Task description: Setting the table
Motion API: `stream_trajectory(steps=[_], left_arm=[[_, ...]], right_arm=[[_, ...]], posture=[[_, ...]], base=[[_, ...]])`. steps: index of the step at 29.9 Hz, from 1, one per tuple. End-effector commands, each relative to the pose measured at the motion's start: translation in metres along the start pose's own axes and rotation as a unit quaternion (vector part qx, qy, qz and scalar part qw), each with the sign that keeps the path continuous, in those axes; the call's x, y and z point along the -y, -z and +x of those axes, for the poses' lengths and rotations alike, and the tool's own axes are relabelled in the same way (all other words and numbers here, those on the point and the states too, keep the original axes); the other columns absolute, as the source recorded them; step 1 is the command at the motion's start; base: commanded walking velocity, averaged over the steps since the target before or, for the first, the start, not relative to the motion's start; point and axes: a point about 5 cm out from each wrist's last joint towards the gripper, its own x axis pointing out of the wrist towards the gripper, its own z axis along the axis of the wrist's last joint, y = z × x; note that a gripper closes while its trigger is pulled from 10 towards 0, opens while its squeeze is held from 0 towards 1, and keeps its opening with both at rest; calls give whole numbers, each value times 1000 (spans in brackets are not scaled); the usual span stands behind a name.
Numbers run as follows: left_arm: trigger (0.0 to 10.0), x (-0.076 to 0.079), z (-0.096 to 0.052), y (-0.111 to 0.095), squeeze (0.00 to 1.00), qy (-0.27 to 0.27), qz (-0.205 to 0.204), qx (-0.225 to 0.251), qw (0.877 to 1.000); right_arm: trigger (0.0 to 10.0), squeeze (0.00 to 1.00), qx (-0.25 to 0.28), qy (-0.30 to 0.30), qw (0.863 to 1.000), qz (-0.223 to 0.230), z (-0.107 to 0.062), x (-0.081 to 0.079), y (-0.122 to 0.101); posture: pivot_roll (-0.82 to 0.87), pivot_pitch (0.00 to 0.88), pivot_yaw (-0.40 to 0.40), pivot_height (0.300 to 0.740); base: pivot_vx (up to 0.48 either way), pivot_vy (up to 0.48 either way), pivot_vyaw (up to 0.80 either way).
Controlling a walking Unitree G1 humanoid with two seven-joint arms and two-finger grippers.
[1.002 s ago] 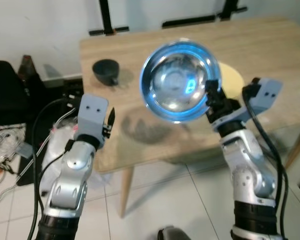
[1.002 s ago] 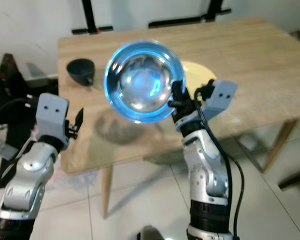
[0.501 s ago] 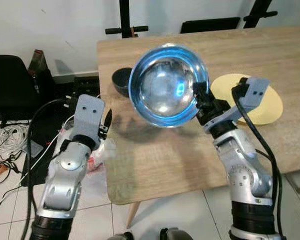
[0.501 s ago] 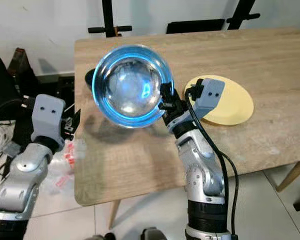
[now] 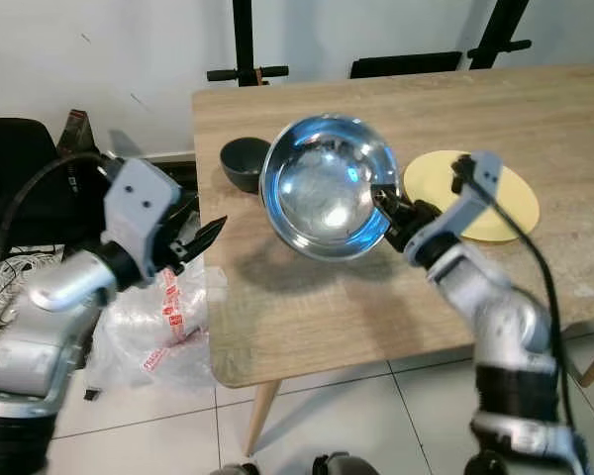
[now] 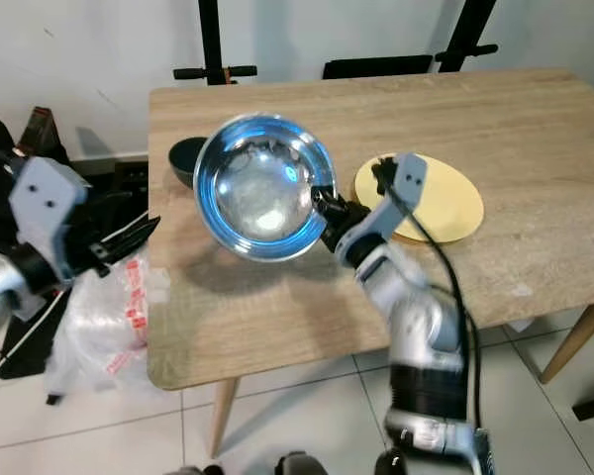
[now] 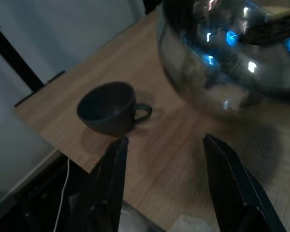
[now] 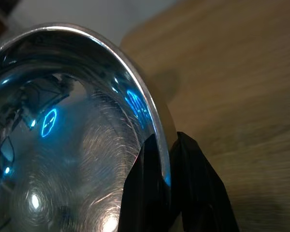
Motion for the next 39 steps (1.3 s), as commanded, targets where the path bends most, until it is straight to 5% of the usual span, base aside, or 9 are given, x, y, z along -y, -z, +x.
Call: stream_trajectory(steps=[1,9,18,19,21,22,34,35,39], left_arm=[[10000,-1,-3,-4,0,16,-7,2,1000],[10000,-3,-19,-13,0,25,-5,3,1000],[10000,1,-28,-15,0,35,-7,-5,999],[10000,3,-28,-15,0,36,-11,-5,999],[10000,3,-28,-15,0,36,-11,-5,999],[10000,3,-28,-15,0,36,-12,-5,999],[10000,7,-23,-13,0,41,-26,-6,999],[10000,8,-23,-12,0,41,-26,-6,999],[10000,8,-21,-12,0,41,-31,-3,999]], right_arm=[[10000,0,-43,-43,998,-19,6,-8,4],[10000,0,-152,-99,980,-80,19,-13,11],[10000,0,-187,-107,971,-104,28,-15,16],[10000,408,-189,-108,970,-106,29,-13,15],[10000,408,-189,-108,970,-106,29,-13,15],[10000,1000,-185,-104,971,-107,30,-12,14],[10000,1000,-128,-84,979,-136,32,-5,-15],[10000,0,-115,-81,981,-136,31,-5,-20],[10000,0,-79,-96,985,-122,27,-11,-36]], posture=[[-56,87,23,740],[-32,105,-21,740],[-21,104,-30,740],[-20,103,-29,740],[-20,103,-29,740],[-20,103,-29,740],[-36,83,-12,740],[-33,78,-6,740],[-35,70,2,740]], base=[[0,0,0],[0,0,0],[0,0,0],[0,0,0],[0,0,0],[0,0,0],[0,0,0],[0,0,0],[0,0,0]])
